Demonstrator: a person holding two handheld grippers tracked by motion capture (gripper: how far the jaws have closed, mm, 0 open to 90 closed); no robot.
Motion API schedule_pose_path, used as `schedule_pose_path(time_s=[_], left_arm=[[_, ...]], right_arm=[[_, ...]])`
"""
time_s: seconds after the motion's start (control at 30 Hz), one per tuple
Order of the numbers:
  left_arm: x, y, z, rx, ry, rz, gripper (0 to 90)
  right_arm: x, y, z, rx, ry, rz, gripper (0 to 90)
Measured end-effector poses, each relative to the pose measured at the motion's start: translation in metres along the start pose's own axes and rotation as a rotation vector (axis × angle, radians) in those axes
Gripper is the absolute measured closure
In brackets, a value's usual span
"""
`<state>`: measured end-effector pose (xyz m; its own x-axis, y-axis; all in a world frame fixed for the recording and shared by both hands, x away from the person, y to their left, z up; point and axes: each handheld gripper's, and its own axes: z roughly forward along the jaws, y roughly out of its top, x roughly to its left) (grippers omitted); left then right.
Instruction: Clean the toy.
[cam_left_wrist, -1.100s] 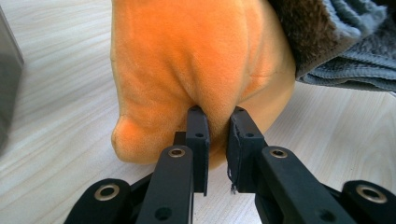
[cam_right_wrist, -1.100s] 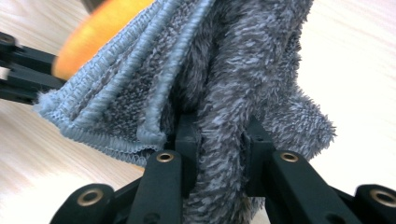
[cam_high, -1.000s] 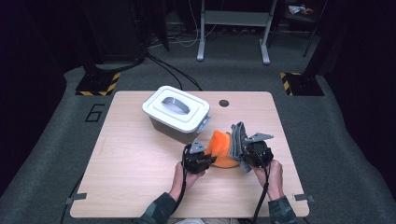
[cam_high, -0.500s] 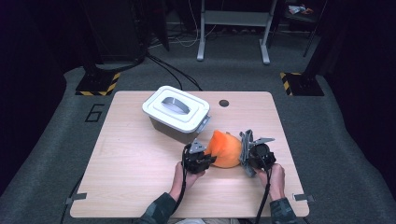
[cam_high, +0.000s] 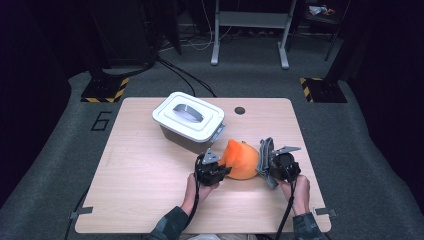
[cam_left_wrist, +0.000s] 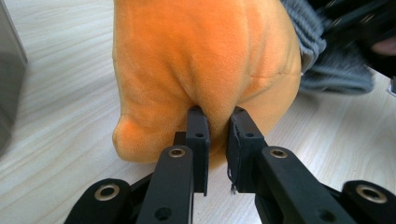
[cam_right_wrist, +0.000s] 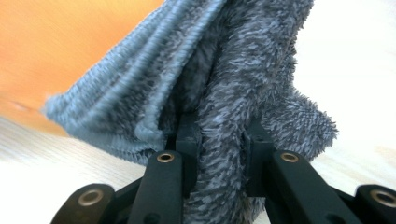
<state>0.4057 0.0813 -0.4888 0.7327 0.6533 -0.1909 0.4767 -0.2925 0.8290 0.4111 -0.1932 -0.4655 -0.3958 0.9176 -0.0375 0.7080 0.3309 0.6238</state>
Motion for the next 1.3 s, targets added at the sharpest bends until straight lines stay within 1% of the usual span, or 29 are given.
schedule_pose_path(time_s=[0.07,0.13,0.17,0.23,0.27,0.3,0.37,0.4,0.43,0.47,0.5,0.6,0.67,0.7,0.73,0.77,0.8,0.83,0.87,0.9,0.93,1.03,1.07,1.1,1.13,1.17,1.2,1.23,1.3], left_arm=[[0.0,0.0,0.0,0.002,-0.003,0.0,80.2],[0.0,0.0,0.0,0.003,-0.003,-0.002,80.2],[0.0,0.0,0.0,0.003,-0.004,-0.003,80.1],[0.0,0.0,0.0,0.002,-0.004,-0.002,79.9],[0.0,0.0,0.0,0.001,-0.006,-0.002,79.8],[0.0,0.0,0.0,0.0,-0.006,-0.002,79.7],[0.001,0.0,0.0,0.002,-0.006,0.0,79.5],[0.001,0.0,-0.001,0.002,-0.008,-0.001,79.1],[0.002,0.0,-0.001,0.0,-0.01,-0.001,78.7],[0.002,0.0,-0.001,0.005,-0.014,-0.004,78.3],[0.003,0.0,-0.001,0.006,-0.011,0.006,77.8],[0.003,0.001,-0.002,0.004,-0.022,0.005,74.5],[0.004,0.001,-0.003,-0.003,-0.028,0.006,70.3],[0.004,0.001,-0.004,-0.003,-0.023,0.01,68.2],[0.004,0.001,-0.005,-0.007,-0.019,0.014,65.9],[0.004,0.001,-0.006,-0.006,-0.016,0.02,63.1],[0.004,0.001,-0.006,-0.002,-0.008,0.021,59.6],[0.004,0.001,-0.006,0.006,0.01,0.039,55.9],[0.004,0.002,-0.007,0.013,0.013,0.05,52.9],[0.003,0.002,-0.006,0.014,0.017,0.047,49.6],[0.002,0.002,-0.005,0.022,0.037,0.058,47.0],[0.0,0.002,0.0,0.037,0.063,0.092,43.8],[-0.002,0.002,0.003,0.041,0.074,0.102,43.8],[-0.003,0.002,0.005,0.044,0.083,0.113,44.3],[-0.005,0.002,0.007,0.05,0.101,0.131,46.4],[-0.006,0.002,0.008,0.056,0.105,0.138,50.5],[-0.007,0.001,0.009,0.052,0.11,0.145,54.5],[-0.008,0.001,0.01,0.05,0.11,0.149,60.2],[-0.007,0.001,0.009,0.043,0.101,0.153,68.4]], right_arm=[[0.003,0.004,-0.01,-0.029,0.001,-0.006,73.1],[0.009,0.009,-0.02,-0.06,0.011,-0.008,73.0],[0.011,0.011,-0.024,-0.081,0.015,-0.031,73.0],[0.019,0.016,-0.031,-0.097,0.036,-0.045,73.0],[0.023,0.018,-0.033,-0.105,0.046,-0.068,73.0],[0.028,0.02,-0.033,-0.099,0.06,-0.071,73.0],[0.036,0.023,-0.029,-0.084,0.075,-0.094,73.1],[0.038,0.023,-0.025,-0.073,0.067,-0.106,73.2],[0.04,0.023,-0.022,-0.072,0.058,-0.103,73.3],[0.04,0.023,-0.02,-0.072,0.059,-0.107,73.3],[0.039,0.023,-0.018,-0.081,0.06,-0.113,73.3],[0.039,0.023,-0.018,-0.071,0.065,-0.098,73.3],[0.037,0.023,-0.017,-0.073,0.063,-0.103,73.3],[0.035,0.023,-0.016,-0.072,0.063,-0.109,73.3],[0.035,0.023,-0.016,-0.068,0.064,-0.098,73.3],[0.034,0.023,-0.015,-0.071,0.064,-0.101,73.4],[0.033,0.023,-0.015,-0.069,0.063,-0.096,73.3],[0.033,0.024,-0.014,-0.072,0.065,-0.098,73.3],[0.033,0.025,-0.014,-0.075,0.06,-0.095,73.4],[0.033,0.025,-0.014,-0.071,0.065,-0.1,73.3],[0.033,0.026,-0.013,-0.074,0.065,-0.103,73.3],[0.033,0.027,-0.012,-0.069,0.068,-0.092,73.4],[0.033,0.027,-0.013,-0.067,0.068,-0.087,73.3],[0.032,0.027,-0.012,-0.072,0.068,-0.093,73.4],[0.032,0.028,-0.011,-0.072,0.068,-0.098,73.4],[0.032,0.028,-0.011,-0.072,0.068,-0.098,73.4],[0.032,0.028,-0.011,-0.073,0.068,-0.098,73.4],[0.032,0.028,-0.011,-0.074,0.065,-0.089,73.3],[0.032,0.027,-0.011,-0.077,0.067,-0.085,73.3]])
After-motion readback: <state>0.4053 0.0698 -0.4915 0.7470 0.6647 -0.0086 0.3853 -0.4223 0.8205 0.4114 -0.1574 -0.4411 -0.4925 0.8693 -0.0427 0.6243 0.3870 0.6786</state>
